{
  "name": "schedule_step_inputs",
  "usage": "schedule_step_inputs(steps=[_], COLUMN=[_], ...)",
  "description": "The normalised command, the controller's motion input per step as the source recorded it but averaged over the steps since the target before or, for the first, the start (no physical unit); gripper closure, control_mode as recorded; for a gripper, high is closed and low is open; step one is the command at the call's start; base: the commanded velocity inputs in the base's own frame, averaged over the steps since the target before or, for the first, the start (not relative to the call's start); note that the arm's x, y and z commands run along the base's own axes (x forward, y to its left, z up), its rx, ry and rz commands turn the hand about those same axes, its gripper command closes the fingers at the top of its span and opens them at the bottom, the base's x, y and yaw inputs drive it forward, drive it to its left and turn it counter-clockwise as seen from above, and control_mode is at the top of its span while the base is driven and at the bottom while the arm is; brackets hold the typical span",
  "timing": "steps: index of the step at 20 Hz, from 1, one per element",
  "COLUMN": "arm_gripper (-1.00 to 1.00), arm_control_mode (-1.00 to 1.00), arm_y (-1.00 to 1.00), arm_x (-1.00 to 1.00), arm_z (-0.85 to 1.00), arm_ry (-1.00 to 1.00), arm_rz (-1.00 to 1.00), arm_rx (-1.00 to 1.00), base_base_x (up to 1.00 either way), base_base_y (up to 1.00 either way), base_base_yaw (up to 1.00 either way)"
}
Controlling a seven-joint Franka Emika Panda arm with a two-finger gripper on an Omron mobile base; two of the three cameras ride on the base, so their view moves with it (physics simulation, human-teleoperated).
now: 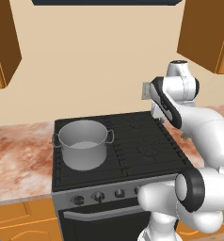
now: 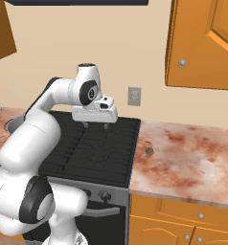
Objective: Turn on the burner for the pot on the stove. Wait thirty seconds for the pot to heat up. Then add the garlic to the pot.
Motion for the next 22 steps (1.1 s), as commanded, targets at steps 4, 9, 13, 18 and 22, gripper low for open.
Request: schedule_step_inputs(steps=[4,9,13,18,22], arm_gripper=[-1.0,-1.0,-1.0,-1.0,-1.0], arm_control_mode=[-1.0,-1.0,-1.0,-1.0,-1.0], arm_y=[0.0,0.0,0.0,0.0,0.0], arm_x=[0.0,0.0,0.0,0.0,0.0], arm_z=[0.0,0.0,0.0,0.0,0.0], arm_ry=[0.0,0.0,0.0,0.0,0.0], arm_rz=[0.0,0.0,0.0,0.0,0.0], arm_rx=[0.0,0.0,0.0,0.0,0.0], base_base_x=[0.0,0.0,0.0,0.0,0.0], base_base_y=[0.0,0.0,0.0,0.0,0.0], base_base_yaw=[0.0,0.0,0.0,0.0,0.0])
